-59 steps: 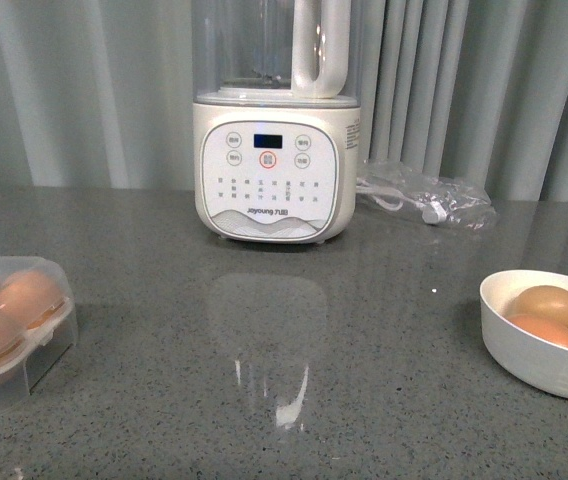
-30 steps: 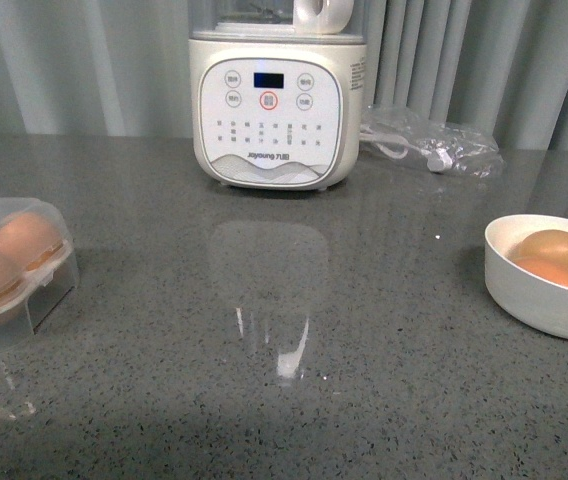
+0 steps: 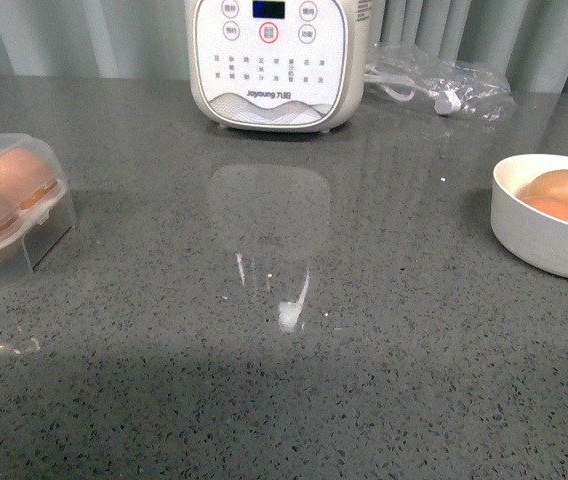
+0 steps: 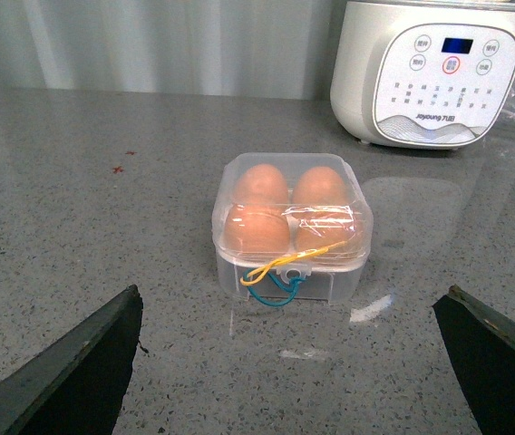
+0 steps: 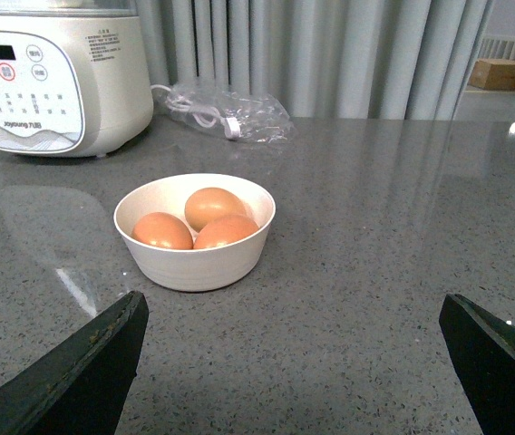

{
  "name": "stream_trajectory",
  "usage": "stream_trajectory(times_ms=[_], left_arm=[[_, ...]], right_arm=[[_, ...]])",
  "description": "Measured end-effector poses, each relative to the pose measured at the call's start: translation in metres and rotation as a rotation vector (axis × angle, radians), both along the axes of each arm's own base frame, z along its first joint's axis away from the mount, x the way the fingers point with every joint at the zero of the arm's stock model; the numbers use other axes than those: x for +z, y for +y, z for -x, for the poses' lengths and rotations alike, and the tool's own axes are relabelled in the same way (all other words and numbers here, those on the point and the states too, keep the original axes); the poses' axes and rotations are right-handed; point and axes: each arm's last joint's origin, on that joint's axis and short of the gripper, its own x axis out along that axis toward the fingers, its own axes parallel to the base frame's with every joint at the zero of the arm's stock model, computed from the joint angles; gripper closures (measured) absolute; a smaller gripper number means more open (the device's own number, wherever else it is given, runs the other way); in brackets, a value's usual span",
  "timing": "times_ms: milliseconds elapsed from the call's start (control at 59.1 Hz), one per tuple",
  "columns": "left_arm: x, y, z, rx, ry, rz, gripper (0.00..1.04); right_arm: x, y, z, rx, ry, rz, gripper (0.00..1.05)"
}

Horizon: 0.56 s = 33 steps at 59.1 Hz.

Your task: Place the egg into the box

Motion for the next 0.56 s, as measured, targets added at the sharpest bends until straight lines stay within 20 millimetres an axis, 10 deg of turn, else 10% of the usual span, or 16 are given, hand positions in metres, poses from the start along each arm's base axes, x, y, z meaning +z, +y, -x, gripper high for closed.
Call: stream_trajectory(times_ms=[558], left_arm=[[0.0000, 0.0000, 0.0000, 0.000, 0.000, 0.000, 0.07]], right_arm=[[0.0000, 0.0000, 0.0000, 0.000, 0.000, 0.000, 0.07]])
